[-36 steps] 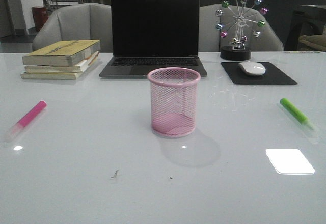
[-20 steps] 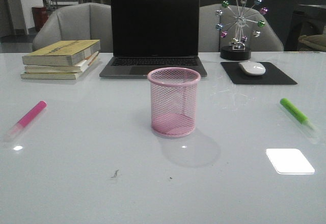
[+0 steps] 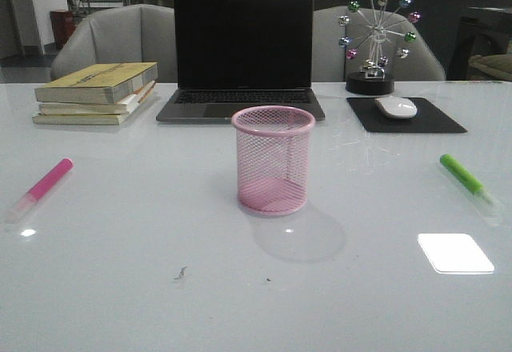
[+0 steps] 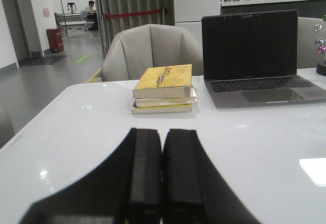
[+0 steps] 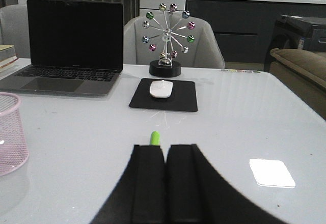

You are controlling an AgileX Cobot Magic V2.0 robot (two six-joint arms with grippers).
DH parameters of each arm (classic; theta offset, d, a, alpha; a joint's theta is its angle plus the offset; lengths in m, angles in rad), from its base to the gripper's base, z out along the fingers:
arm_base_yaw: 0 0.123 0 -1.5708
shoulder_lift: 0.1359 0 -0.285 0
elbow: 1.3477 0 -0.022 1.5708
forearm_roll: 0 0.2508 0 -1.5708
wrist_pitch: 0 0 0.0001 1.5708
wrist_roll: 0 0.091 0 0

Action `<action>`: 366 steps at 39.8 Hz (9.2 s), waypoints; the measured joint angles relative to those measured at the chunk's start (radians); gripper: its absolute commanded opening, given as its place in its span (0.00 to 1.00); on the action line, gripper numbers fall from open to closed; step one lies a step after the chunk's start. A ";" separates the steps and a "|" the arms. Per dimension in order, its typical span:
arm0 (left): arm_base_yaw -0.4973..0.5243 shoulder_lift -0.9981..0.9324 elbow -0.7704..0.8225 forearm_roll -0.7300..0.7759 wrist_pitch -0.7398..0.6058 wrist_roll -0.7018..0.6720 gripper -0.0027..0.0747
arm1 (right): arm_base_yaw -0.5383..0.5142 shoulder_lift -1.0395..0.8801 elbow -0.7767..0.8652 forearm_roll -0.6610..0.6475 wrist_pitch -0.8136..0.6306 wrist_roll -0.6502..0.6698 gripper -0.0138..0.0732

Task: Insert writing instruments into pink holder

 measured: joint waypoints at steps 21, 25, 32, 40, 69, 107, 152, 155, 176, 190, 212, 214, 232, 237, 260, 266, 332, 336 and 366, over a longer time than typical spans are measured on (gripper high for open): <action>0.000 0.000 -0.036 0.000 -0.309 0.000 0.16 | 0.000 0.000 -0.019 0.000 -0.230 0.000 0.20; 0.000 0.000 -0.114 0.000 -0.282 0.000 0.16 | 0.000 0.000 -0.097 0.000 -0.215 0.000 0.20; 0.000 0.069 -0.261 0.072 -0.224 -0.002 0.16 | 0.000 0.039 -0.285 0.000 -0.109 0.000 0.20; 0.000 0.296 -0.398 0.140 -0.217 -0.002 0.16 | 0.000 0.243 -0.427 0.000 -0.059 0.000 0.20; 0.000 0.926 -0.490 0.082 -0.199 -0.002 0.30 | 0.000 0.921 -0.522 0.000 -0.046 0.000 0.39; 0.000 0.967 -0.490 0.081 -0.199 -0.002 0.60 | 0.000 1.259 -0.861 0.018 0.345 0.000 0.70; 0.000 0.967 -0.490 0.081 -0.199 -0.002 0.60 | 0.000 2.114 -1.625 0.018 0.919 0.000 0.70; 0.000 0.967 -0.490 0.081 -0.199 -0.002 0.60 | 0.000 2.131 -1.626 0.020 0.910 0.000 0.70; 0.000 0.967 -0.490 0.081 -0.199 -0.002 0.60 | -0.002 2.158 -1.637 0.014 0.894 0.000 0.23; 0.000 0.967 -0.490 0.081 -0.199 -0.002 0.60 | 0.003 2.155 -1.639 0.025 0.858 0.000 0.19; 0.000 0.967 -0.490 0.081 -0.199 -0.002 0.60 | 0.231 1.834 -1.595 0.041 0.538 -0.010 0.19; 0.000 0.967 -0.490 0.081 -0.199 -0.002 0.60 | 0.253 1.812 -1.565 0.041 0.492 -0.010 0.19; 0.000 0.967 -0.490 0.081 -0.199 -0.002 0.60 | 0.497 1.699 -1.158 0.047 -0.160 -0.011 0.19; 0.000 0.967 -0.490 0.081 -0.199 -0.002 0.60 | 0.532 1.731 -1.139 0.035 -0.234 -0.011 0.19; 0.000 0.967 -0.490 0.081 -0.199 -0.002 0.60 | 0.538 1.796 -1.138 -0.001 -0.291 -0.011 0.29; 0.000 0.967 -0.490 0.081 -0.199 -0.002 0.60 | 0.538 1.796 -1.138 0.019 -0.239 -0.011 0.53; 0.000 0.967 -0.490 0.081 -0.199 -0.002 0.60 | -0.054 0.884 -0.639 -0.039 0.471 -0.017 0.61; 0.000 0.967 -0.490 0.081 -0.199 -0.002 0.60 | -0.054 0.884 -0.626 -0.039 0.460 -0.017 0.61; 0.000 1.294 -1.101 -0.100 0.418 -0.002 0.60 | -0.054 0.884 -0.627 -0.039 0.454 -0.017 0.61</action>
